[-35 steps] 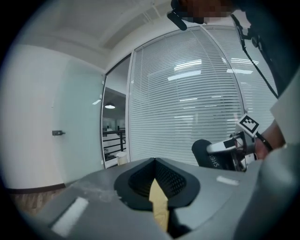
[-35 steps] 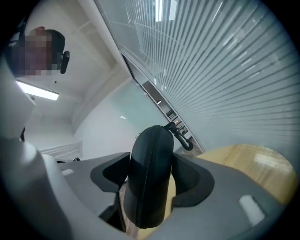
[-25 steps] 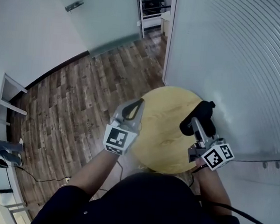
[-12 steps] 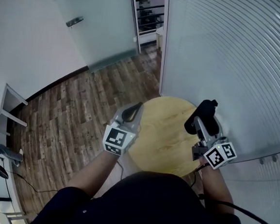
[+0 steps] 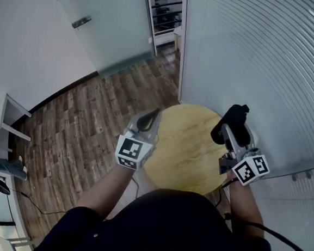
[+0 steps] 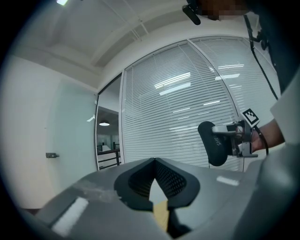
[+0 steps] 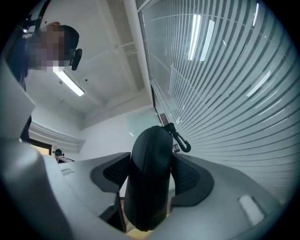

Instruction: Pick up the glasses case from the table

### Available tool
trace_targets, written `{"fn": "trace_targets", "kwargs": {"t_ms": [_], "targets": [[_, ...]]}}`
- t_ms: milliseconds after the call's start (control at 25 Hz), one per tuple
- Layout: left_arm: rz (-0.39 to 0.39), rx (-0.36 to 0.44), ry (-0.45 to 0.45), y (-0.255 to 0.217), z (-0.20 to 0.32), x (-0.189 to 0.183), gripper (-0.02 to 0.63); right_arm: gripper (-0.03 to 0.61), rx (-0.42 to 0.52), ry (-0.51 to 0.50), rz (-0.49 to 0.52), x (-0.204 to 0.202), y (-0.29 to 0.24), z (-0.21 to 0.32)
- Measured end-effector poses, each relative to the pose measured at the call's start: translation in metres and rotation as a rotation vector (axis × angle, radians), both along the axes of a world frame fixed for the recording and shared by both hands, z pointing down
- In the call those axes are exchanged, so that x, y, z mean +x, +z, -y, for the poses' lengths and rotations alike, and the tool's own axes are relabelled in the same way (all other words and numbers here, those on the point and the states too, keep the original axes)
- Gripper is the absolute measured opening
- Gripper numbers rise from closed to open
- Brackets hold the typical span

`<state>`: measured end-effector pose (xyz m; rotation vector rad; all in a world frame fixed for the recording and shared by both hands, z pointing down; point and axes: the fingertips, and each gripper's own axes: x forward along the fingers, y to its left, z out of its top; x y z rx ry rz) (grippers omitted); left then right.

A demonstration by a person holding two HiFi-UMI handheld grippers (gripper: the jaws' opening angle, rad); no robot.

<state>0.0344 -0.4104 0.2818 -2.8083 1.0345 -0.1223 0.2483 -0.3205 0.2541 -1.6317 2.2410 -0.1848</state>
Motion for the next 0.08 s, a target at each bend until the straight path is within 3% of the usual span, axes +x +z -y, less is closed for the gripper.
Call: {"fn": "trace_targets", "kwargs": {"t_ms": [80], "targets": [[-0.006,0.005,0.001,-0.0073,0.0023,0.0036,0.006,0.281,0.001,0.006,-0.005,0.0020,-0.0062,0.0014]]}}
